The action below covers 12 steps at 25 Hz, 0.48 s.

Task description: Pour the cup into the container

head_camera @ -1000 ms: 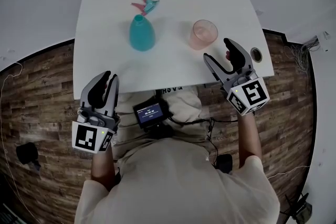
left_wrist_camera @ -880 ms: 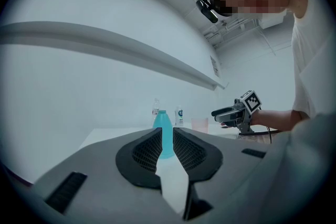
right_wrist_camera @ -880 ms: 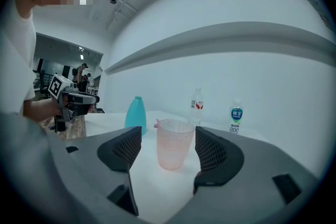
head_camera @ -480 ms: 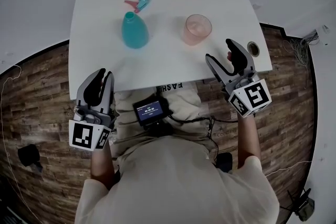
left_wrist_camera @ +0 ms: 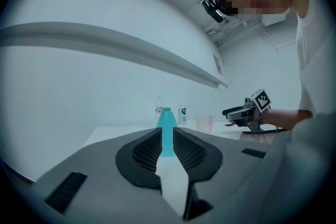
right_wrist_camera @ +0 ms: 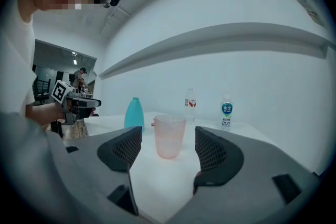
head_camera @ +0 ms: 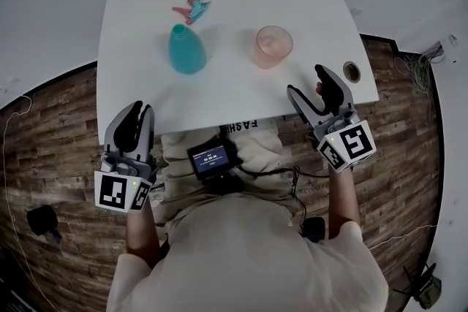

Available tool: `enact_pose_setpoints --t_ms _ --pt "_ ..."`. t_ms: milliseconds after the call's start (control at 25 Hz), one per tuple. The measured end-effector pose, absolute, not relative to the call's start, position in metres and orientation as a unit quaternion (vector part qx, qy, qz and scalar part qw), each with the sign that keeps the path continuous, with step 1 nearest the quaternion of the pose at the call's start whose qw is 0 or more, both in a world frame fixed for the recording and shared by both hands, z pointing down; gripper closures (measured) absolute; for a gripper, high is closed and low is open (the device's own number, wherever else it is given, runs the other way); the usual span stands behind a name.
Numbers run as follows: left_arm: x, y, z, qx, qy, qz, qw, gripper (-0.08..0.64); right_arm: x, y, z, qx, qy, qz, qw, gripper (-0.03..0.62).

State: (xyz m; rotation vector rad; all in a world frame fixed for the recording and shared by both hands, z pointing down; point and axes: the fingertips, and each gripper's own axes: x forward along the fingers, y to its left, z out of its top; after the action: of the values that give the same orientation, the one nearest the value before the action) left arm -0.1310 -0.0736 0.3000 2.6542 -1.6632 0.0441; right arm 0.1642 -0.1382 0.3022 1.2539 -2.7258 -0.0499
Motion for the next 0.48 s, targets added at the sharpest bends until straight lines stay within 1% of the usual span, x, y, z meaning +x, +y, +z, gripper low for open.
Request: enact_pose_setpoints --t_ms 480 --pt "-0.1339 -0.0723 0.3047 0.844 -0.535 0.018 0.01 0.502 0.163 -0.1348 0.3103 0.412 -0.908 -0.011 0.075 0.291"
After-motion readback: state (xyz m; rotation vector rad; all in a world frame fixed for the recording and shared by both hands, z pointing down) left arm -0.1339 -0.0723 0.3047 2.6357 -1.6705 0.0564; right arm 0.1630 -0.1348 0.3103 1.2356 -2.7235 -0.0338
